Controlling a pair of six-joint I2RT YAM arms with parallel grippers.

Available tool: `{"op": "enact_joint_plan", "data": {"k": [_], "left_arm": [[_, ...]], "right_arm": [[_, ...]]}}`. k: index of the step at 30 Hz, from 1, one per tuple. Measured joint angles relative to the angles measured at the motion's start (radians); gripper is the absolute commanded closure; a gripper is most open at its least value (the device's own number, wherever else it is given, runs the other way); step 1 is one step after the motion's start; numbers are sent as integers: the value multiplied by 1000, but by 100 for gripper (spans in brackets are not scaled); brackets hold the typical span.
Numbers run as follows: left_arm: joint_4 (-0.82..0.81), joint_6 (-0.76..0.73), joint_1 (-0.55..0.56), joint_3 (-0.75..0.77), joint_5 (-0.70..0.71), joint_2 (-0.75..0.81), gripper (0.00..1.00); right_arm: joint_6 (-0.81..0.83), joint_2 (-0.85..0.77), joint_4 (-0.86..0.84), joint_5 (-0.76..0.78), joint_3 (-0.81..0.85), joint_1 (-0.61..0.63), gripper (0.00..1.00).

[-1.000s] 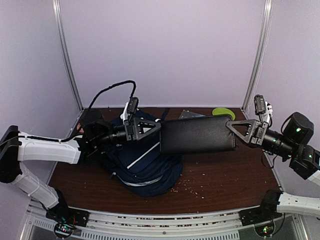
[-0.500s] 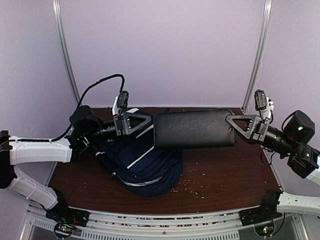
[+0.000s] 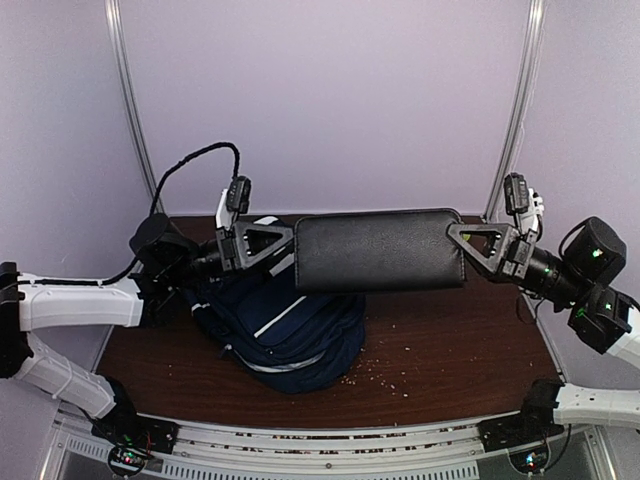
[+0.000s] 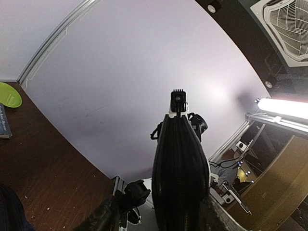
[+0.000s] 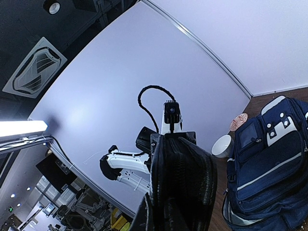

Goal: Pack the student bag
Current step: Place the personal item in the student bag.

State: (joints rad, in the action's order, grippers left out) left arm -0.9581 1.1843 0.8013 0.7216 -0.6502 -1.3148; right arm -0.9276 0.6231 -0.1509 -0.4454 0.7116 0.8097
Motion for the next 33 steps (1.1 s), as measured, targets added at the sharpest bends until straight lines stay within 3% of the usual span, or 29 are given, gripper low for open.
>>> {"op": "enact_joint_plan", "data": {"k": [17, 33], "left_arm": [[-64, -1, 0, -50, 17, 77, 2], [-120, 45, 0, -50, 6, 35, 2]], "right_arm": [[-19, 18, -40, 4, 0, 5, 100], [-22, 115, -118, 3, 6, 48, 100]]}}
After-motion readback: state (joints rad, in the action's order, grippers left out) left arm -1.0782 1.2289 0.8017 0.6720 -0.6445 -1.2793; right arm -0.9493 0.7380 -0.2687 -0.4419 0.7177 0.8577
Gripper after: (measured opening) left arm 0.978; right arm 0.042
